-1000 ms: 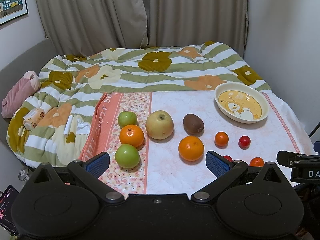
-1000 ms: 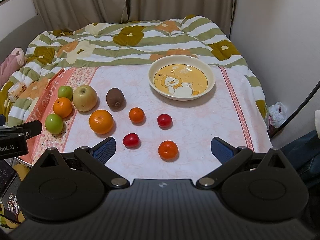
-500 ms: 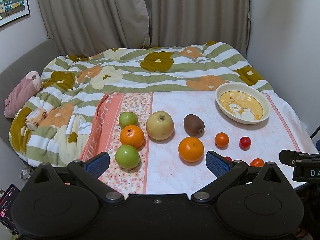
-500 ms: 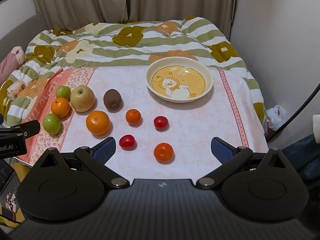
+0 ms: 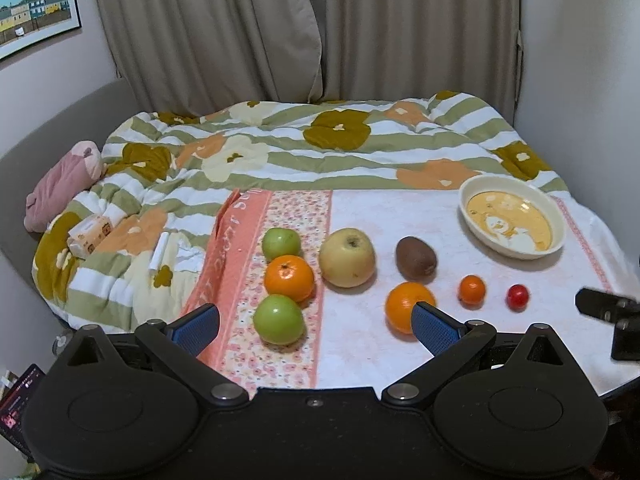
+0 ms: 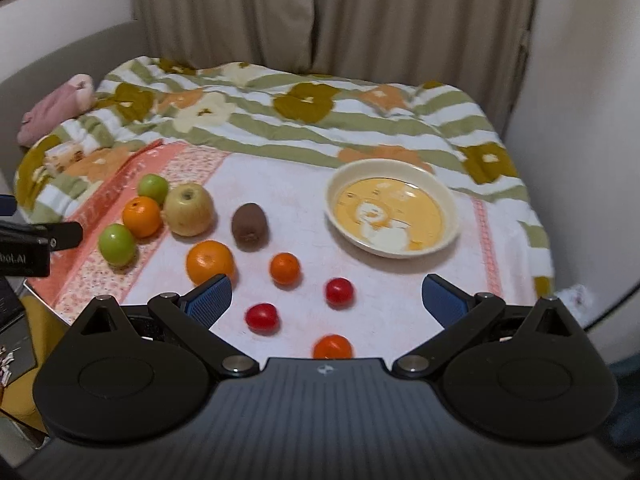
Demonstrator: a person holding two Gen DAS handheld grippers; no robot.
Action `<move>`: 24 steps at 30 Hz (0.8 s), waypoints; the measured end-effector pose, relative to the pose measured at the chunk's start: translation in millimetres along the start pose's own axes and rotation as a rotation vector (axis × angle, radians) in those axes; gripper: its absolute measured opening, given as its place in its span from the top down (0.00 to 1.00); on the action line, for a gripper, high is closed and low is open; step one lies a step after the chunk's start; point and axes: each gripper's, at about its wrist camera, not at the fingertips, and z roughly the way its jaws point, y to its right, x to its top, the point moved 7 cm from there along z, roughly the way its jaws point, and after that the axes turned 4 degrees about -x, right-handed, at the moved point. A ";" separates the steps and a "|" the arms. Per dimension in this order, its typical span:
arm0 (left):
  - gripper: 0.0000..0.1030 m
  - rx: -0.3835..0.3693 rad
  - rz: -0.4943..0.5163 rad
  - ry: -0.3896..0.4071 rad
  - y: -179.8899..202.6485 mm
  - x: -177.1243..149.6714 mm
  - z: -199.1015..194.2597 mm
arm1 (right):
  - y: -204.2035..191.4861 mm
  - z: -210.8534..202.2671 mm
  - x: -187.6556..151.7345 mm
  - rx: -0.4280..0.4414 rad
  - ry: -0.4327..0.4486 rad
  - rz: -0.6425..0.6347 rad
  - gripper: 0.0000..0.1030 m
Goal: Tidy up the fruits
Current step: 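Grasp the green apple with the left tool while the right tool grasps the large orange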
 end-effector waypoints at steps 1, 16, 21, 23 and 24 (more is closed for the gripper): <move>0.00 0.003 0.008 -0.002 -2.4 -2.7 5.4 | -3.5 6.3 0.6 0.009 -0.016 -0.002 0.00; 0.07 -0.084 0.223 -0.041 -39.8 -34.3 100.1 | -77.9 89.9 -14.1 0.049 -0.104 0.048 0.00; 0.13 -0.135 0.278 -0.070 -43.0 -45.0 123.0 | -101.2 110.7 -21.5 0.042 -0.119 0.061 0.00; 0.14 -0.142 0.298 -0.068 -44.5 -45.0 127.8 | -108.7 115.7 -21.9 0.042 -0.118 0.064 0.00; 0.14 -0.148 0.305 -0.067 -44.9 -45.6 129.9 | -112.5 118.6 -22.4 0.043 -0.117 0.066 0.00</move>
